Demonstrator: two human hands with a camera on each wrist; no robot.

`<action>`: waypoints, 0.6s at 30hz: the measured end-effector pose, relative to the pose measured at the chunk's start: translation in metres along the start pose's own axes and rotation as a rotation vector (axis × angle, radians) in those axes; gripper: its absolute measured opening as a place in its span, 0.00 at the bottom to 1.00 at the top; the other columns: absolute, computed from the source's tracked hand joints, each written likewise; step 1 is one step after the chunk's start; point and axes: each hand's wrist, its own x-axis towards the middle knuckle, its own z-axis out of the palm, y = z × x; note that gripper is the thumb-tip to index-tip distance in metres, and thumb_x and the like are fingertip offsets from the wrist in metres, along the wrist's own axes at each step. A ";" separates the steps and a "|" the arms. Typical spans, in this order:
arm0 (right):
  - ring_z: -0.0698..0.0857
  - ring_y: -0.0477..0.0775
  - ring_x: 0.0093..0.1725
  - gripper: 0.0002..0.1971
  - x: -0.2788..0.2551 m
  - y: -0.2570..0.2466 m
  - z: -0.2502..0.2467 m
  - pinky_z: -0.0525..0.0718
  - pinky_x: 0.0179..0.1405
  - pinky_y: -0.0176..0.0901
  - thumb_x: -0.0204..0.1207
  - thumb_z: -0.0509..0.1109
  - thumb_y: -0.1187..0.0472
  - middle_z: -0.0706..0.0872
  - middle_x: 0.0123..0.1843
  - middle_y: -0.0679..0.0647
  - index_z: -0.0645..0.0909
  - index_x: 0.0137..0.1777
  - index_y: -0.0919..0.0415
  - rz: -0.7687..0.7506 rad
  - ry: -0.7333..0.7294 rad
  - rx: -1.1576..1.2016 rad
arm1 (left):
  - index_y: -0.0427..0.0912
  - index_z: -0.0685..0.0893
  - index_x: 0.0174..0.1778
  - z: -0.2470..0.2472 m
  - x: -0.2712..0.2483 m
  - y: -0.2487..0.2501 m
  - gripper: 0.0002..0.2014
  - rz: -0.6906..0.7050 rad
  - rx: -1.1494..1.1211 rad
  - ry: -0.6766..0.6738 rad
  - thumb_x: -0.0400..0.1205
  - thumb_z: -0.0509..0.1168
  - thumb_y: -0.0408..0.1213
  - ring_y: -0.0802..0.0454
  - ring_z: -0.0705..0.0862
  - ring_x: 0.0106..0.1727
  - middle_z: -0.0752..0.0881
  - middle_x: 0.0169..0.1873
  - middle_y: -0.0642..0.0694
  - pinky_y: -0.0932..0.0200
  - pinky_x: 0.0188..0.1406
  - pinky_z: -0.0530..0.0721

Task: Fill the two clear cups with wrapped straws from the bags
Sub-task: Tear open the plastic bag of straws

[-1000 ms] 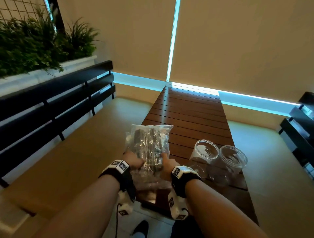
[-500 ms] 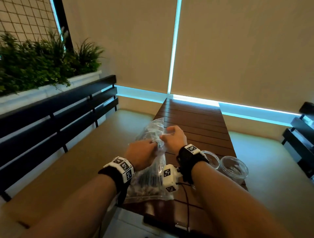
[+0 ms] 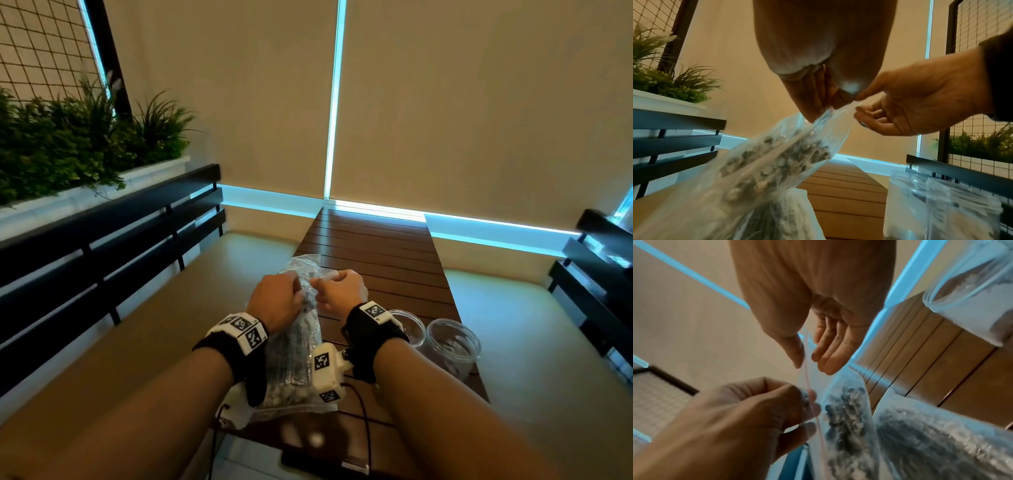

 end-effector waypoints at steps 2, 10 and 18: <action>0.91 0.54 0.39 0.21 0.005 -0.002 0.004 0.91 0.39 0.50 0.53 0.82 0.60 0.89 0.45 0.57 0.80 0.46 0.56 -0.006 0.001 0.019 | 0.42 0.82 0.38 -0.006 0.004 0.005 0.07 -0.007 -0.009 -0.001 0.80 0.68 0.39 0.46 0.84 0.36 0.86 0.33 0.46 0.50 0.41 0.86; 0.89 0.54 0.47 0.20 0.001 -0.015 -0.001 0.91 0.46 0.51 0.62 0.83 0.61 0.88 0.49 0.54 0.75 0.46 0.49 -0.146 0.118 -0.003 | 0.47 0.86 0.48 -0.020 0.014 0.004 0.07 -0.061 -0.216 -0.040 0.76 0.76 0.39 0.57 0.87 0.41 0.89 0.39 0.51 0.57 0.48 0.86; 0.90 0.52 0.44 0.22 0.002 -0.009 -0.011 0.90 0.44 0.46 0.65 0.85 0.56 0.88 0.50 0.56 0.75 0.52 0.53 -0.177 -0.024 -0.002 | 0.49 0.90 0.42 -0.024 0.012 0.006 0.06 -0.029 -0.179 -0.034 0.82 0.68 0.41 0.59 0.85 0.42 0.87 0.37 0.55 0.60 0.46 0.84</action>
